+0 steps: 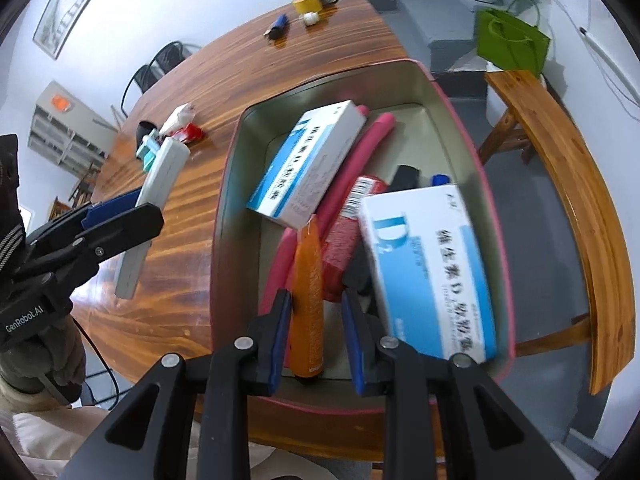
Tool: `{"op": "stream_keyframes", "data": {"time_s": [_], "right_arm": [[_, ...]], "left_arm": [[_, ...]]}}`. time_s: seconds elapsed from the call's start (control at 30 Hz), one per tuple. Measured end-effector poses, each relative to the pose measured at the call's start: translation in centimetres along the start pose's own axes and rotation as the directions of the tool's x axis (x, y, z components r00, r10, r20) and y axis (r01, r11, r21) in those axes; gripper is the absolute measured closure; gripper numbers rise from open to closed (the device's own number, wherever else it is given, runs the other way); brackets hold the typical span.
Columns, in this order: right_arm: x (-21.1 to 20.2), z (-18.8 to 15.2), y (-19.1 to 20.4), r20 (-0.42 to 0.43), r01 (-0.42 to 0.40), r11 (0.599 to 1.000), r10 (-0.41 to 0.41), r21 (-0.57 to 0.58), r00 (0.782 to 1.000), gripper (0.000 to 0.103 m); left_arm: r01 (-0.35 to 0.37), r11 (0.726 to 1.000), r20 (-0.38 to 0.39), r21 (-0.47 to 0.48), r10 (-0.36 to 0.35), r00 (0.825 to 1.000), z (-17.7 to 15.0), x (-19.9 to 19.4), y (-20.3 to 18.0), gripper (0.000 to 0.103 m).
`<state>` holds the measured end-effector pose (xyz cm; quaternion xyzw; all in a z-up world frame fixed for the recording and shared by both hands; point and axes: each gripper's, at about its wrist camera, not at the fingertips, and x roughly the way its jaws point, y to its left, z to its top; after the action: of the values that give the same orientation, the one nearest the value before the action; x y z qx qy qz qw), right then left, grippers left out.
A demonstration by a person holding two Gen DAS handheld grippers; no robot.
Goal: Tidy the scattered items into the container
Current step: 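Lower the remote and orange tube into the tin box and open both grippers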
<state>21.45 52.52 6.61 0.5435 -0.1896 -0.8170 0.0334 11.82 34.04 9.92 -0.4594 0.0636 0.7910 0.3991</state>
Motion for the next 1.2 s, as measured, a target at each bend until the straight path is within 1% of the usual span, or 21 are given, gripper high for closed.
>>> {"op": "stream_keyframes", "data": {"time_s": [0.23,0.33,0.47,0.6,0.67,0.8,1.03,1.2], "right_arm": [[-0.4,-0.5,-1.0,0.015,-0.001,0.999,0.0,0.043,1.0,0.074],[-0.6,-0.5,-1.2,0.027,0.004,0.999,-0.005,0.046,1.0,0.074],[-0.5,-0.4,-1.0,0.03,0.021,0.999,-0.022,0.03,0.999,0.074],[-0.4,-0.2,-0.9,0.029,0.016,1.0,-0.017,0.025,0.999,0.074],[-0.3,-0.1,-0.9,0.03,0.013,1.0,-0.014,0.022,0.999,0.074],[-0.2,0.2,-0.5,0.029,0.009,1.0,-0.009,0.01,1.0,0.074],[0.2,0.5,0.1,0.026,-0.001,1.0,0.001,-0.002,1.0,0.074],[0.6,0.9,1.2,0.026,-0.016,1.0,0.017,-0.018,1.0,0.074]], "left_arm": [[0.099,0.994,-0.019,-0.055,-0.1,0.995,0.5,2.1,-1.8,0.06],[0.103,0.99,-0.011,-0.099,-0.104,0.994,0.6,2.7,-2.0,0.06],[0.127,0.975,-0.016,-0.184,-0.132,0.991,0.3,3.5,-1.4,0.06],[0.131,0.969,-0.02,-0.21,-0.138,0.99,0.0,3.6,-1.1,0.06],[0.149,0.963,-0.019,-0.224,-0.157,0.987,-0.2,3.5,-0.9,0.06],[0.146,0.964,-0.019,-0.221,-0.154,0.988,-0.5,3.2,-0.8,0.06],[0.118,0.963,-0.014,-0.24,-0.125,0.992,-1.0,2.4,0.0,0.059],[0.08,0.97,-0.005,-0.231,-0.084,0.996,-1.4,1.6,0.6,0.059]]}}
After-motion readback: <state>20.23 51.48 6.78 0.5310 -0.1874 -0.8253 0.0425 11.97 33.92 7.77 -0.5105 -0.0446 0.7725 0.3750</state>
